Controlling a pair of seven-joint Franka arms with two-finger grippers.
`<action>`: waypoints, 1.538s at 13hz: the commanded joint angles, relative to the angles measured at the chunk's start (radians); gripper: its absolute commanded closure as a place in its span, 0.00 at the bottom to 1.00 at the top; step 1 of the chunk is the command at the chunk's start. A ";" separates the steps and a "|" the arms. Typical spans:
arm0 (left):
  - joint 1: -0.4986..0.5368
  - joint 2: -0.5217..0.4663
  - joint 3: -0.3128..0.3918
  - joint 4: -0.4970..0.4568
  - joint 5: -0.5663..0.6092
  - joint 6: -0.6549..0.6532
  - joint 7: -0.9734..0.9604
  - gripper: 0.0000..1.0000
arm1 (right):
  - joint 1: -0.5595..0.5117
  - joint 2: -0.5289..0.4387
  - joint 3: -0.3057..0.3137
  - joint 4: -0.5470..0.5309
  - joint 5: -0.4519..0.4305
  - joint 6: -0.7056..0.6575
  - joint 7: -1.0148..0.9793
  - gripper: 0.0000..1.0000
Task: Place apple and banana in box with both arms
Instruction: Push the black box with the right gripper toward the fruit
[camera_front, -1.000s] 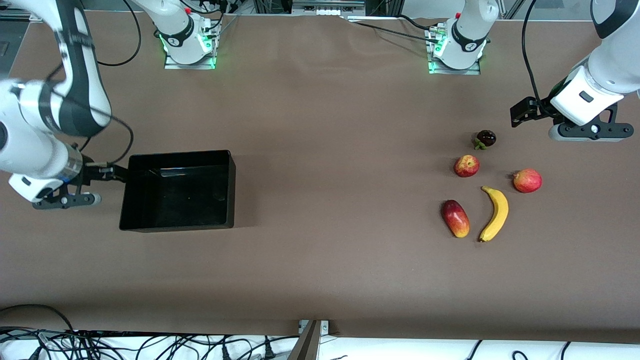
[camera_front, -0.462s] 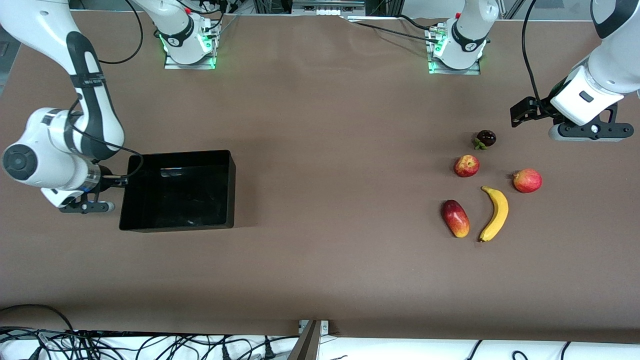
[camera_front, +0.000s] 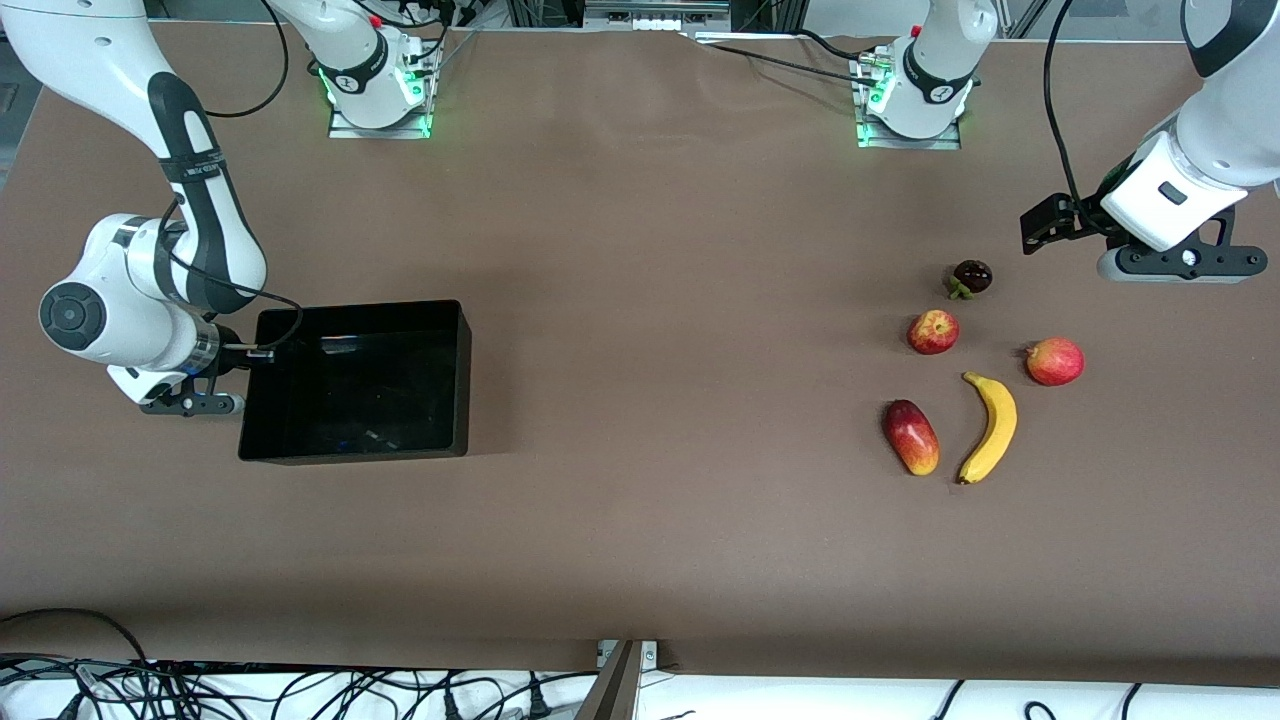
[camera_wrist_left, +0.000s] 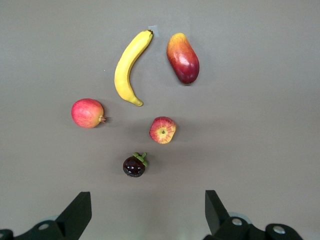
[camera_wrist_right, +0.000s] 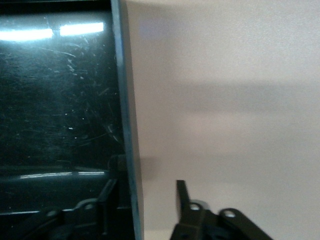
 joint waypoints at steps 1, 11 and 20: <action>-0.004 0.003 0.001 0.023 -0.005 -0.026 0.000 0.00 | -0.012 -0.026 0.007 -0.017 0.045 -0.003 -0.036 1.00; -0.004 0.000 -0.024 0.023 -0.005 -0.030 -0.003 0.00 | 0.111 -0.035 0.132 0.345 0.145 -0.357 0.076 1.00; 0.000 0.001 -0.022 0.023 -0.005 -0.035 -0.001 0.00 | 0.489 0.144 0.215 0.520 0.275 -0.339 0.553 1.00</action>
